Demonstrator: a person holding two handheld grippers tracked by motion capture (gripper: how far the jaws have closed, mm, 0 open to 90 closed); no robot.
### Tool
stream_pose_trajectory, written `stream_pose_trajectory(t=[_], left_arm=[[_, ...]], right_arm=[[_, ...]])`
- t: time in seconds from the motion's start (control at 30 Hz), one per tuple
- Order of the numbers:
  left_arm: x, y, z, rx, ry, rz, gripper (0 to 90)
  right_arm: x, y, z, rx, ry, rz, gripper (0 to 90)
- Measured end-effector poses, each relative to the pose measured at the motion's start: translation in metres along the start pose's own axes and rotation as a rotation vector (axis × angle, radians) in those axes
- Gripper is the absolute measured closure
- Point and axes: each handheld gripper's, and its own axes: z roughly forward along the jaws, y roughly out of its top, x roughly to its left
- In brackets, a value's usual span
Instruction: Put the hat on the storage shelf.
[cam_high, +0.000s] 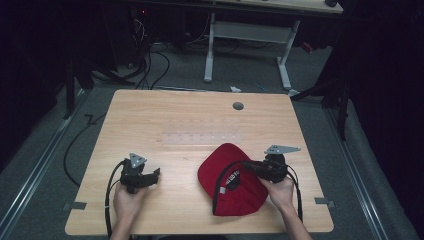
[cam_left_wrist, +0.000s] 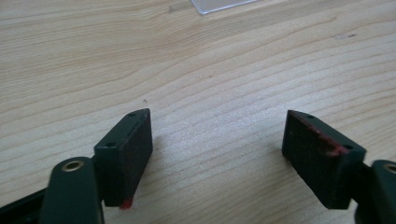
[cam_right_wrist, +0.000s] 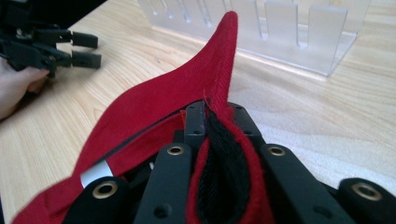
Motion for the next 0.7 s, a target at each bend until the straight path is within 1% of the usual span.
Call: stream_pose_trajectory(t=[0.07,0.13,0.2,0.23,0.33,0.4,0.43,0.5,0.53,0.57,0.67,0.7], left_arm=[[0.0,0.0,0.0,0.002,-0.001,0.001,23.3],[0.0,0.0,0.0,0.005,-0.005,0.001,22.7],[-0.001,0.0,0.0,0.01,-0.008,0.005,20.9],[-0.001,0.0,0.0,0.012,-0.008,0.006,20.9],[-0.002,-0.001,0.0,0.021,-0.011,0.013,20.3],[-0.006,-0.002,-0.003,0.037,-0.033,0.016,19.9],[-0.008,-0.002,-0.004,0.035,-0.045,0.009,19.9],[-0.013,-0.002,-0.007,0.038,-0.08,-0.013,19.9],[-0.013,-0.002,-0.007,0.038,-0.08,-0.013,20.0],[-0.02,-0.001,-0.011,0.036,-0.111,-0.017,20.1],[-0.032,-0.002,-0.015,0.038,-0.153,-0.003,20.3],[-0.032,-0.002,-0.015,0.038,-0.153,-0.003,20.4]], right_arm=[[0.001,0.001,-0.001,-0.003,0.001,-0.001,80.7],[0.005,0.007,-0.001,-0.01,0.004,-0.008,80.8],[0.006,0.009,-0.001,-0.01,0.006,-0.007,80.8],[0.009,0.013,-0.002,-0.008,0.009,-0.008,80.9],[0.012,0.016,-0.002,-0.008,0.012,-0.011,80.9],[0.015,0.019,-0.003,-0.013,0.022,-0.004,80.9],[0.015,0.02,-0.003,-0.017,0.026,-0.004,80.9],[0.016,0.022,-0.003,-0.022,0.03,0.002,80.9],[0.016,0.023,-0.003,-0.023,0.029,0.003,80.9],[0.016,0.023,-0.002,-0.023,0.028,0.004,80.9],[0.018,0.025,0.0,-0.018,0.031,0.011,80.9],[0.018,0.025,0.0,-0.018,0.031,0.011,80.9]])
